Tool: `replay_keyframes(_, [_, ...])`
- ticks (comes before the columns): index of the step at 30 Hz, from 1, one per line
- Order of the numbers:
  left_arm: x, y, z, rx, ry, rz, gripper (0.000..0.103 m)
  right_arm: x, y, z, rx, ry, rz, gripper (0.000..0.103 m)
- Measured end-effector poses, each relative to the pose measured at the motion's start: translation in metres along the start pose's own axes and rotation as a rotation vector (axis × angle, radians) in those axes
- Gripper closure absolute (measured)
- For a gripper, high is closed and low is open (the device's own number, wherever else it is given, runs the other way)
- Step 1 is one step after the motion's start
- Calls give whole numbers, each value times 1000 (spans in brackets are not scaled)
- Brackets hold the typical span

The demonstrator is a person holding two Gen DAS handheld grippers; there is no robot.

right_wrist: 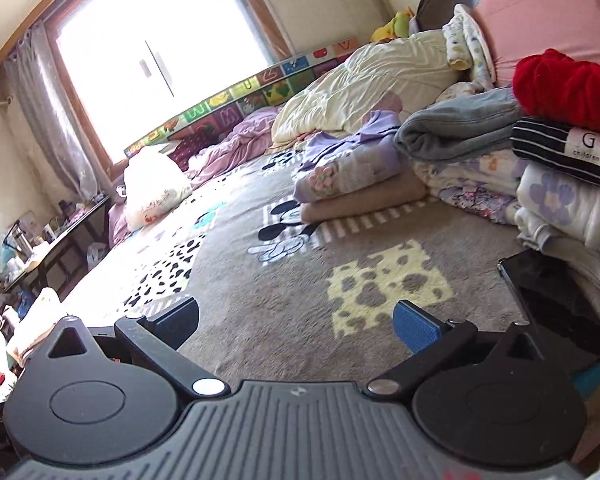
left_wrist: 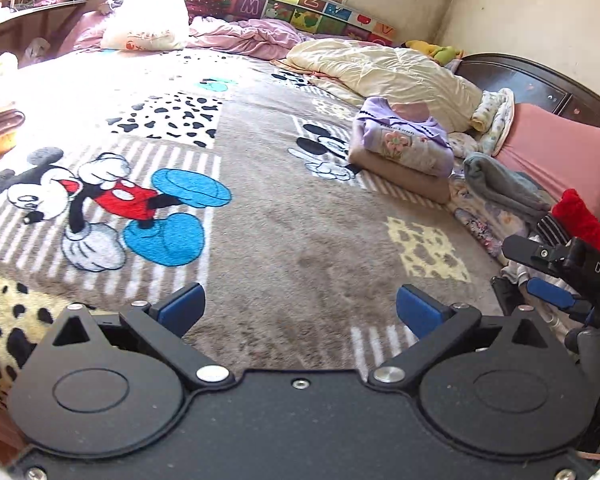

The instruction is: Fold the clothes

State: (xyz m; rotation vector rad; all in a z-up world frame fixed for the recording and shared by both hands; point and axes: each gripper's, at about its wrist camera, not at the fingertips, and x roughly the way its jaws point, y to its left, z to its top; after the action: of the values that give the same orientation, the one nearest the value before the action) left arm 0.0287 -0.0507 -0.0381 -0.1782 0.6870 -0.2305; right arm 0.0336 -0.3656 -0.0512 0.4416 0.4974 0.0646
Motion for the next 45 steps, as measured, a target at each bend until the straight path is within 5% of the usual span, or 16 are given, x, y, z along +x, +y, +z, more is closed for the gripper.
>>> replay_keyframes(10, [-66,26,-15,6,-113,26,0,-19,102,-38,-162,136,41,0])
replay_keyframes(18, [-77,28,-23,115,-121,229,0,-37,148,-58,-252,170,21,0])
replay_keyframes(28, [-92,35,-29,92,-111,276,0,-47,169,-68,-301,178,9,0])
replay_keyframes(34, [-95,39,-31,25,-101,228,0,-48,175,-72,-327,195,0,0])
replay_keyframes(40, [-90,30,-29,77,-100,315,0,-46,173,-73,-333,204,-19,0])
replay_keyframes(45, [-89,29,-27,68,-89,294,0,-47,171,-71,-339,191,-24,0])
